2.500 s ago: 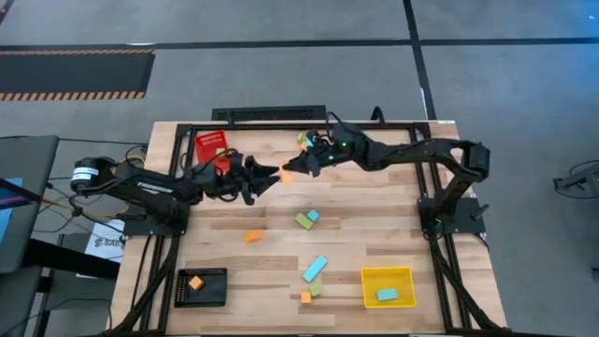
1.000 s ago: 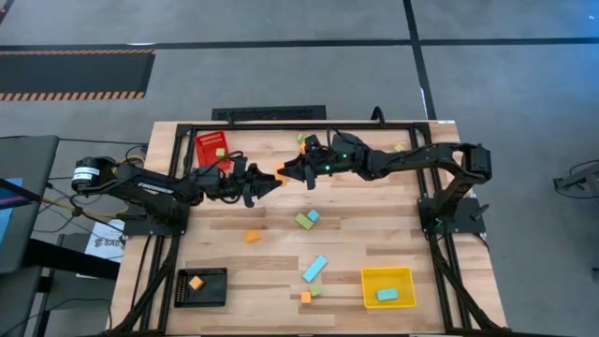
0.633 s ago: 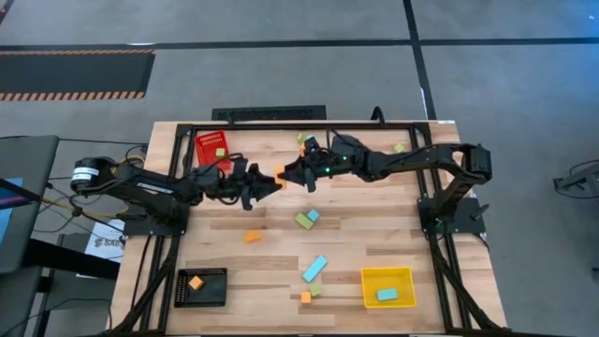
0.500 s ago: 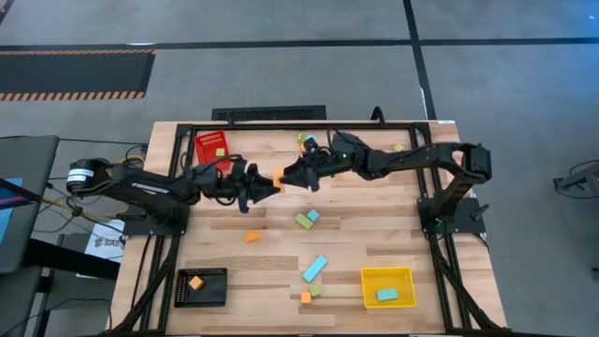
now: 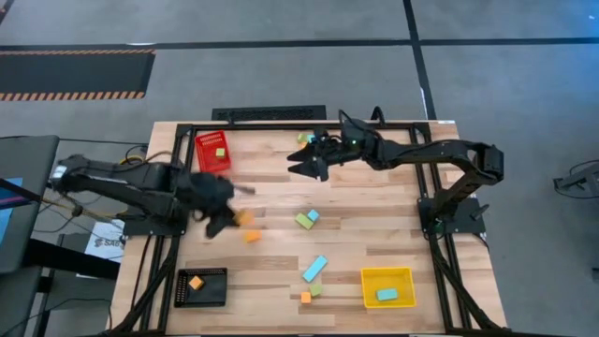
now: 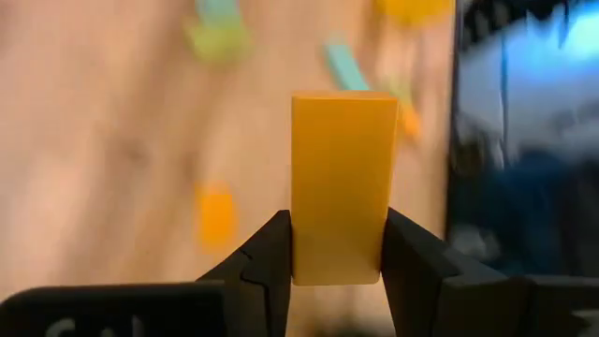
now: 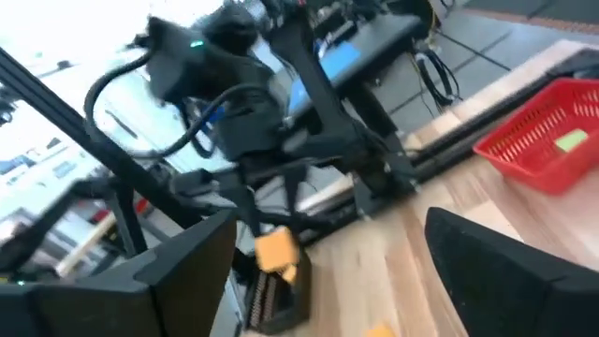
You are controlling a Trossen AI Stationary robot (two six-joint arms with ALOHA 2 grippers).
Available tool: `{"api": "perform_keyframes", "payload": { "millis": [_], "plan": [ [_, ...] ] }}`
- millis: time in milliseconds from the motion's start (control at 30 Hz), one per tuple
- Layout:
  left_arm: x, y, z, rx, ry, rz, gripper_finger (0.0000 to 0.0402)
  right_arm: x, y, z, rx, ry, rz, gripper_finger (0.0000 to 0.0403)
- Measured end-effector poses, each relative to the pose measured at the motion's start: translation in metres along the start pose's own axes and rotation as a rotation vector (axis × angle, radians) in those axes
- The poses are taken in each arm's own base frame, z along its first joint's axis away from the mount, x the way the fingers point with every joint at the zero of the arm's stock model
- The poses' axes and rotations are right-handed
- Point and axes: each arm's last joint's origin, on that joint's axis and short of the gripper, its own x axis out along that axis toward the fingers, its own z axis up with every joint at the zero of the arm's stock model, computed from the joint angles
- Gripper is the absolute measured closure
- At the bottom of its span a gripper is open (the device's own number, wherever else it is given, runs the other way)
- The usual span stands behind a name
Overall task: Sort & place blocks by color
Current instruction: Put the yellow block into the black bin
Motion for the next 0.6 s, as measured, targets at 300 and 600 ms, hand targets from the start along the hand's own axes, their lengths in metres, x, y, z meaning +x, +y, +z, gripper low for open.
{"api": "perform_keyframes", "payload": {
  "millis": [300, 600],
  "plan": [
    [0.028, -0.049, -0.071, 0.027, 0.371, -0.115, 0.0299, 0.005, 0.001, -0.014, -0.072, 0.089, -0.021, 0.0068],
    [0.08, -0.065, -0.103, 0.034, 0.555, -0.02, 0.0299, 0.005, 0.002, -0.015, -0.109, 0.11, -0.002, 0.0071]
  ]
}}
